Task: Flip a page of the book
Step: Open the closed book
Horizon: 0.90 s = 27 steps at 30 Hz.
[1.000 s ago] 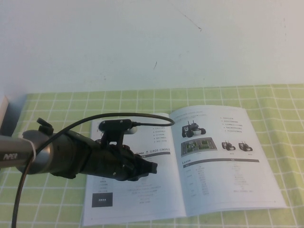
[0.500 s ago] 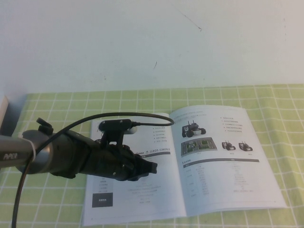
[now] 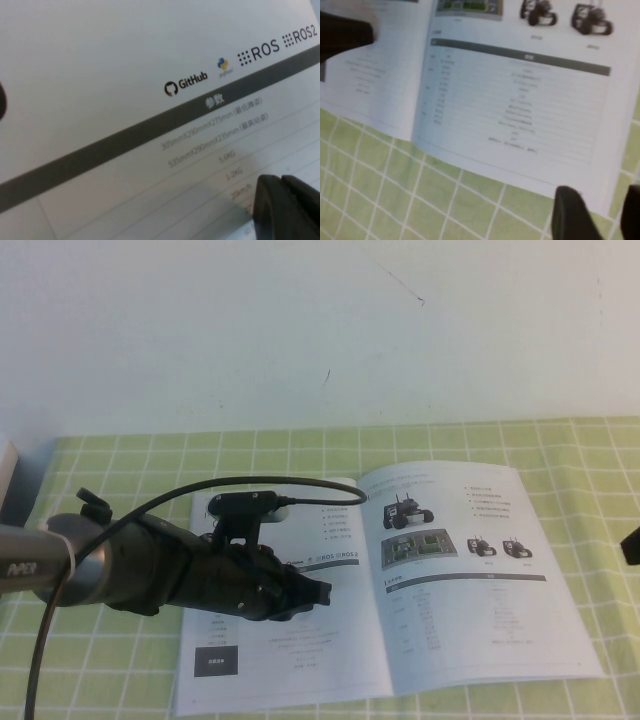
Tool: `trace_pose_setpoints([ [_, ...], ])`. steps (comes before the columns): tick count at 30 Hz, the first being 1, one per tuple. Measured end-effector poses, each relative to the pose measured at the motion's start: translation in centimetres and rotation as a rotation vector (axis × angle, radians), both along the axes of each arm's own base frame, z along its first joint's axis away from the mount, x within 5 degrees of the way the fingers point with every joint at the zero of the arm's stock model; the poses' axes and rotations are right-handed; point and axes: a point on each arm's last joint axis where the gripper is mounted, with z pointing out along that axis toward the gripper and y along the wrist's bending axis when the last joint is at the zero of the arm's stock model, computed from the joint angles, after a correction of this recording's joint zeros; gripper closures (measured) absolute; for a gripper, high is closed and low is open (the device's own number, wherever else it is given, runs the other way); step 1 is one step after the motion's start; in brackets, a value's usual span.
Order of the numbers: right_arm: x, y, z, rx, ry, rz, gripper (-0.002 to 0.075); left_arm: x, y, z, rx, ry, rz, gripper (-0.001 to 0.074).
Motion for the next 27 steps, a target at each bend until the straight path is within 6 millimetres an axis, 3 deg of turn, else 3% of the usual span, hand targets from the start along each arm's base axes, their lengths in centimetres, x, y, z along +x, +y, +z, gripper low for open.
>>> trace_pose_setpoints([
  [3,2.0,0.4,-2.4,0.100,0.059,0.044,0.0447,0.0,0.0,0.0,-0.004,0.003,-0.002,0.0738],
  [6,3.8,0.6,-4.4,0.173,0.077,0.061,0.0405,-0.1,-0.1,-0.1,-0.009,0.009,-0.005,0.0738],
  [17,8.1,0.1,-9.5,0.197,0.085,0.013,0.0389,-0.2,-0.3,0.0,-0.027,0.021,-0.021,0.0738],
  [27,10.0,-0.5,-11.5,0.152,0.063,0.032,0.0389,-0.2,-0.3,0.0,-0.019,0.009,-0.038,0.0738],
])
